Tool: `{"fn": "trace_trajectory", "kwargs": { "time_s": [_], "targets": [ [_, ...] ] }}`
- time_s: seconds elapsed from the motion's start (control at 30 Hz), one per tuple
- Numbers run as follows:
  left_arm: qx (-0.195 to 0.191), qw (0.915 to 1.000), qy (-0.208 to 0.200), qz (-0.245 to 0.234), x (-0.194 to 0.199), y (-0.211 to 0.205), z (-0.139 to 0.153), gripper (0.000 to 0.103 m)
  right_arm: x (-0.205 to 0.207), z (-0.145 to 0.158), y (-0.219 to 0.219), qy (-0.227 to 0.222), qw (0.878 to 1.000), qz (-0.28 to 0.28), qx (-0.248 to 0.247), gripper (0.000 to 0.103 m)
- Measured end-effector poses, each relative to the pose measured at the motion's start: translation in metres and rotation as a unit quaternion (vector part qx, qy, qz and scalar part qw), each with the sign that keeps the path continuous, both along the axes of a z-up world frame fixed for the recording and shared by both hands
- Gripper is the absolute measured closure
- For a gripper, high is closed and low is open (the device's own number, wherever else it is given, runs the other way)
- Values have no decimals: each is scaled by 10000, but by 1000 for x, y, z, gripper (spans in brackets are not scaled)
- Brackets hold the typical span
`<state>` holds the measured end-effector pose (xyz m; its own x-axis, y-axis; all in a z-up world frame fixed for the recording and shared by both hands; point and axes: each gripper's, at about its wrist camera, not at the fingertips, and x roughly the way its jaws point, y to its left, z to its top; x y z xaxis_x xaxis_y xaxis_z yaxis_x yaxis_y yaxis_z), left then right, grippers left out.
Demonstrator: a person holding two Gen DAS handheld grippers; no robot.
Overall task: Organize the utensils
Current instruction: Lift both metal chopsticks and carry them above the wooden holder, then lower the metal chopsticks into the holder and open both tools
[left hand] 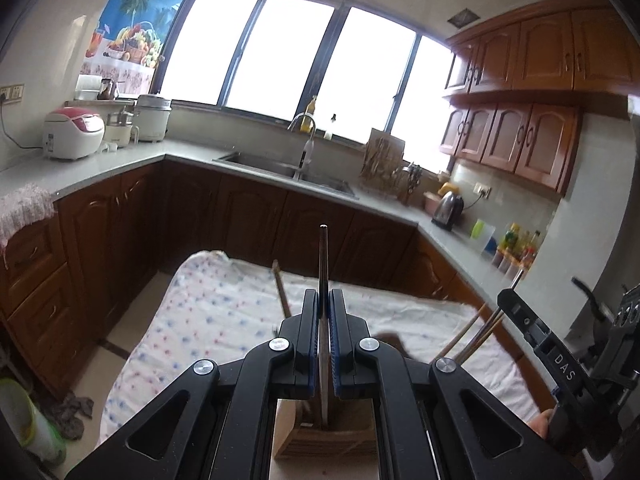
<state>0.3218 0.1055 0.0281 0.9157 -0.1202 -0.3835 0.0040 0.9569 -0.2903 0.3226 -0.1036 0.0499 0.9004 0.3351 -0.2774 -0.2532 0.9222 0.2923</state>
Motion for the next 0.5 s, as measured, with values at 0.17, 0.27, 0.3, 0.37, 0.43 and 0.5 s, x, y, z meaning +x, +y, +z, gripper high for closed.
{"fn": "trace_trajectory", "kwargs": {
  "time_s": [0.17,0.27,0.3,0.37,0.43,0.5],
  "targets": [
    [57,9999,150,-33,5,1,-7,100,-3,-18,0,270,9996,-7,-37,98],
    [59,9996,262,-36,7,2,-12,100,-5,-25,-3,334,9994,-56,-55,98],
    [68,9995,319,-56,8,1,-14,100,-5,-25,-4,347,9993,-67,-84,98],
    [167,9995,262,-9,4,0,-14,100,-3,-24,-7,401,9992,-63,-67,98],
    [158,9995,271,-27,7,1,-10,100,-1,-24,-8,432,9990,-73,-78,98],
    [154,9995,288,-33,8,1,-11,100,1,-24,-10,468,9989,-69,-57,98]
  ]
}}
